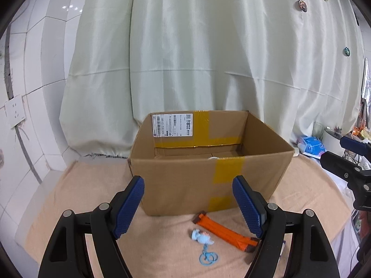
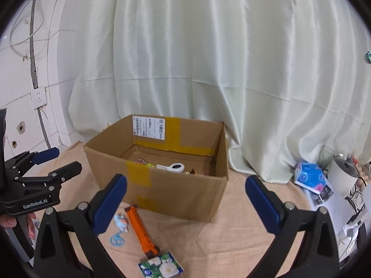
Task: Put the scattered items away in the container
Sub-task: 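Move both grippers back from the box toward the plush keychain and orange bar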
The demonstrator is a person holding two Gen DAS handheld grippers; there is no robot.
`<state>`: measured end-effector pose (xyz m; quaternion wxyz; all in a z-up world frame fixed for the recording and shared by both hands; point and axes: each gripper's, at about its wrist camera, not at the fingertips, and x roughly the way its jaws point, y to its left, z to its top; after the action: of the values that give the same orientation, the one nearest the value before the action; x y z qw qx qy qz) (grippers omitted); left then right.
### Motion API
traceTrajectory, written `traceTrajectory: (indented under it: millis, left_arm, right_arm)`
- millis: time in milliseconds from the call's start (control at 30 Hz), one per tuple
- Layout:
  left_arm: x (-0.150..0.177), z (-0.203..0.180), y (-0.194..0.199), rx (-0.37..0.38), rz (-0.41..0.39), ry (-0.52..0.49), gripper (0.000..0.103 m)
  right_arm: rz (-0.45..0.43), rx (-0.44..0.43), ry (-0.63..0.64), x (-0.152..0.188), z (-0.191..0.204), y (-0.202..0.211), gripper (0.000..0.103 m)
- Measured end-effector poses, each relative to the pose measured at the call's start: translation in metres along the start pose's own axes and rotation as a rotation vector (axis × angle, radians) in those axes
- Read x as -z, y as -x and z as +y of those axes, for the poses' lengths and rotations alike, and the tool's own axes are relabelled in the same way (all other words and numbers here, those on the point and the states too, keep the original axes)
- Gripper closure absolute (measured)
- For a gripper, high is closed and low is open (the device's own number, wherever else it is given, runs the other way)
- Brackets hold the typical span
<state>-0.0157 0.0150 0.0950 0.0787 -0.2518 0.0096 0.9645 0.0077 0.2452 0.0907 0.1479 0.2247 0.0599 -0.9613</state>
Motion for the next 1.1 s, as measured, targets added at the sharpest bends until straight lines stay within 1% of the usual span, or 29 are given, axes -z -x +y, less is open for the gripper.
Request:
traceTrajectory:
  millis: [100, 233, 433, 633, 700, 767, 833, 933, 1033, 1100]
  left_arm:
    - [0.016, -0.001, 0.001, 0.014, 0.017, 0.005, 0.024]
    - [0.039, -0.003, -0.009, 0.014, 0.054, -0.001, 0.024]
    - [0.076, 0.003, -0.03, 0.025, 0.109, 0.03, 0.024]
    - [0.103, 0.004, -0.053, 0.024, 0.167, 0.042, 0.024]
    - [0.11, 0.002, -0.061, 0.021, 0.184, 0.036, 0.024]
    - [0.115, 0.002, -0.069, 0.021, 0.204, 0.037, 0.024]
    - [0.121, 0.001, -0.076, 0.036, 0.213, 0.03, 0.024]
    - [0.125, -0.005, -0.087, 0.03, 0.235, 0.004, 0.024]
    - [0.128, -0.01, -0.1, 0.016, 0.256, -0.026, 0.024]
    - [0.131, -0.012, -0.109, -0.001, 0.275, -0.04, 0.024]
  right_arm:
    - [0.011, -0.008, -0.005, 0.015, 0.0, 0.002, 0.0]
    - [0.037, -0.01, 0.0, 0.037, 0.002, -0.002, 0.0]
    - [0.079, -0.026, -0.018, 0.066, 0.003, -0.015, 0.0]
    - [0.126, -0.055, -0.017, 0.091, 0.01, -0.033, 0.0]
    - [0.143, -0.06, -0.017, 0.097, 0.012, -0.039, 0.0]
    - [0.18, -0.073, -0.024, 0.104, 0.012, -0.048, 0.0]
    - [0.182, -0.088, -0.03, 0.108, 0.013, -0.052, 0.0]
    - [0.191, -0.113, -0.034, 0.112, 0.012, -0.058, 0.0]
    - [0.216, -0.099, -0.027, 0.114, 0.011, -0.065, 0.0]
    - [0.216, -0.098, -0.03, 0.115, 0.009, -0.067, 0.0]
